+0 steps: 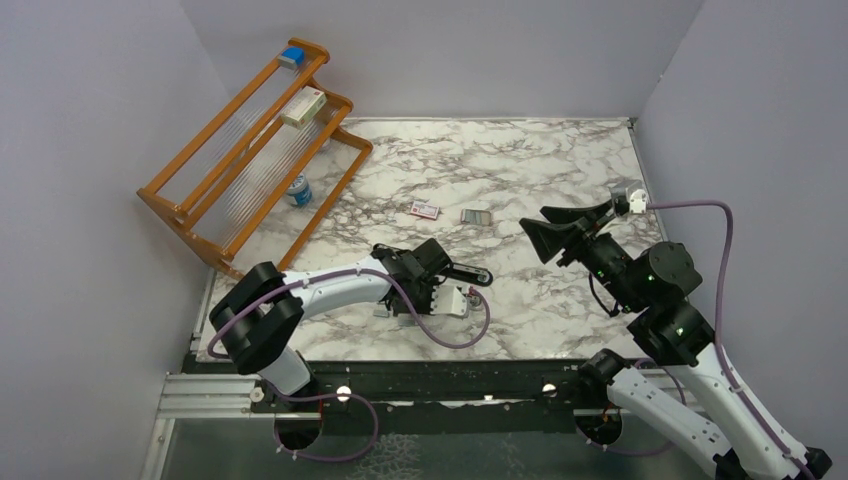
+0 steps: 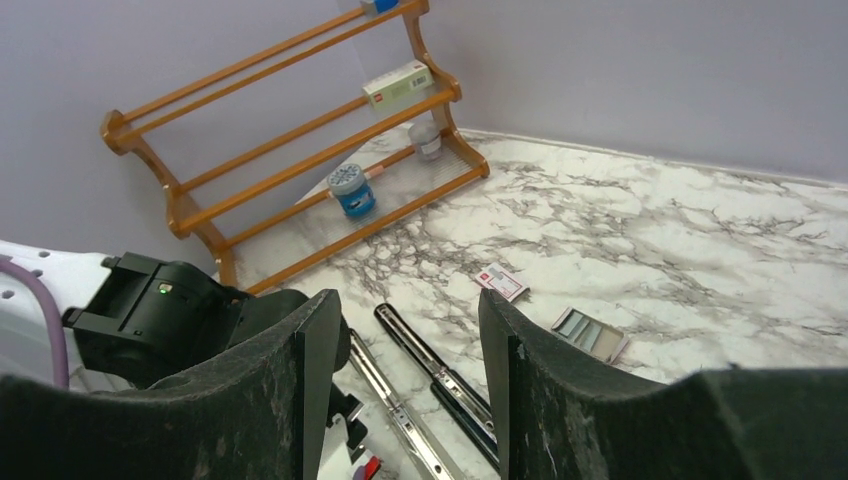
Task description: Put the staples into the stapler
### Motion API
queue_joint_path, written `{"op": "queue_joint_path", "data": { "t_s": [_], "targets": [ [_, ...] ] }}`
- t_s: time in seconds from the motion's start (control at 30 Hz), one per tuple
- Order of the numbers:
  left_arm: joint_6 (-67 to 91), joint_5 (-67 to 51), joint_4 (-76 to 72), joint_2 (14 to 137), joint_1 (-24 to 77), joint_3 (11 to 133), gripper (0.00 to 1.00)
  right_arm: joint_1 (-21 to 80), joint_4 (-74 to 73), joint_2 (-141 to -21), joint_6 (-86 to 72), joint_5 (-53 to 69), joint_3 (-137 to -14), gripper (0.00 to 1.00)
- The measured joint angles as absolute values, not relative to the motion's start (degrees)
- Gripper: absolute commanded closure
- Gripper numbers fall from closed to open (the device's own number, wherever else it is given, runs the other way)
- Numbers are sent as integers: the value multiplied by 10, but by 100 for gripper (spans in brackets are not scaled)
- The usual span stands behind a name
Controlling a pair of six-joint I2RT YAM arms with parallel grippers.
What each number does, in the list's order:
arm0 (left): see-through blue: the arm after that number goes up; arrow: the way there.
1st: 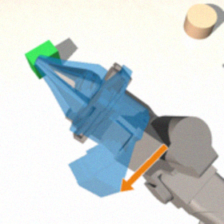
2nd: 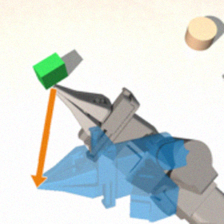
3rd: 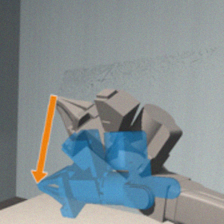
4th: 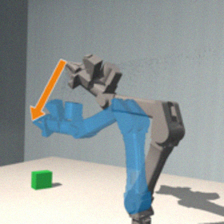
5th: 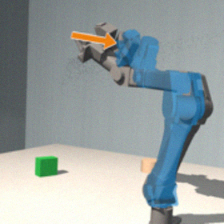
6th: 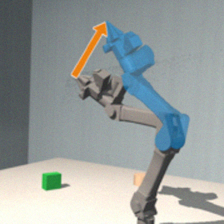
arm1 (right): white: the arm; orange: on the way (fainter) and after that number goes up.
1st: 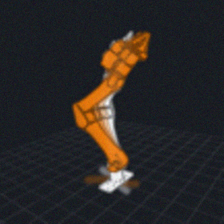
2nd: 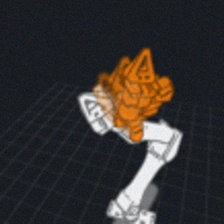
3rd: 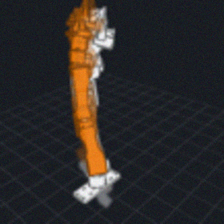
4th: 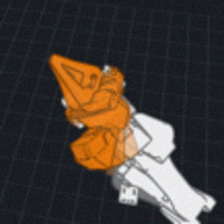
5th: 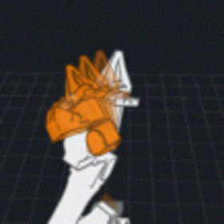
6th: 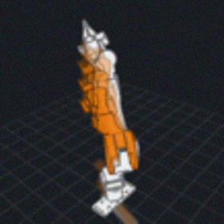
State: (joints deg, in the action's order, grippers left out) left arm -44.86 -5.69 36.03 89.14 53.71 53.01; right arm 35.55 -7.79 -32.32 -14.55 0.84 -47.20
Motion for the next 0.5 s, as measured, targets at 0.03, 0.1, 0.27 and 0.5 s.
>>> {"op": "queue_joint_path", "data": {
  "t_s": [0.03, 0.1, 0.27, 0.5],
  "targets": [
    [-451, -57, 360, 895, 536, 530, 100, 356, -79, -324, -145, 12, -472, 43],
    [-453, -57, 360, 901, 536, 531, 100, 356, -83, -324, -145, 17, -472, 43],
    [-456, -62, 361, 914, 536, 538, 100, 356, -90, -327, -145, 25, -472, 43],
    [-457, -72, 361, 928, 536, 543, 85, 356, -93, -331, -145, 27, -472, 43]
  ]
}}
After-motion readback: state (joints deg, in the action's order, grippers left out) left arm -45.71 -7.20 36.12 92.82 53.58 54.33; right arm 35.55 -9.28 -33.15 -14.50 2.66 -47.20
